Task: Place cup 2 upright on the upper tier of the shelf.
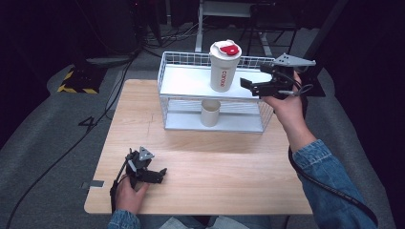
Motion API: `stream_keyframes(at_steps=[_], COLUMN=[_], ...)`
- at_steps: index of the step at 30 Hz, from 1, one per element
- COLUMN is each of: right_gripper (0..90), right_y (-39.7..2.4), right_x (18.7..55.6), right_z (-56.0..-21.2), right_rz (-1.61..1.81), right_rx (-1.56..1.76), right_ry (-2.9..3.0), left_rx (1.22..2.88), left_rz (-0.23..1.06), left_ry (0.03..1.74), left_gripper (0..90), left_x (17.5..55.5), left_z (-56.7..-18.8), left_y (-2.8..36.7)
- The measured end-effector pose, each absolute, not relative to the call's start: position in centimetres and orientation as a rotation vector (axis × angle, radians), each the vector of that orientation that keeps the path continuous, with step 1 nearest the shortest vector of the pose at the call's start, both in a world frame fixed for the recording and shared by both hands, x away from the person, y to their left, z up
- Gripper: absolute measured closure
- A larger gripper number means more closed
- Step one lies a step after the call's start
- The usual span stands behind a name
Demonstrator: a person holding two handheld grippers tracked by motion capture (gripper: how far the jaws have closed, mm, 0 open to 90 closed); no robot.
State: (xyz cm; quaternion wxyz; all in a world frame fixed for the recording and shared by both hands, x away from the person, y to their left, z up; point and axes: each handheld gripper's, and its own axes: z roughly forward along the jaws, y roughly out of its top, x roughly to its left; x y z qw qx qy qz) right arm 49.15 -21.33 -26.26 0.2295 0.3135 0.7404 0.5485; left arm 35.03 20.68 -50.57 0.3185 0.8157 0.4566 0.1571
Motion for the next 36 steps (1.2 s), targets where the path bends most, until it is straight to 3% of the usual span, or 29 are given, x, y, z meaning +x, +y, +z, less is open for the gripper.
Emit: stream_keyframes(at_steps=[19,36], right_gripper=[0.0,0.0], right_y=[-25.1,-28.0], right_x=[43.7,38.8], right_z=[-27.7,-32.0], right_rz=[1.495,1.393], right_rx=[0.823,0.901], right_ry=[2.114,2.170], left_rx=[2.148,2.137], left_rz=[0.422,0.427], left_ry=[1.195,1.216], left_gripper=[0.0,0.0], left_x=[35.0,34.9], left_z=[-50.6,-50.6], left_y=[21.7,21.6])
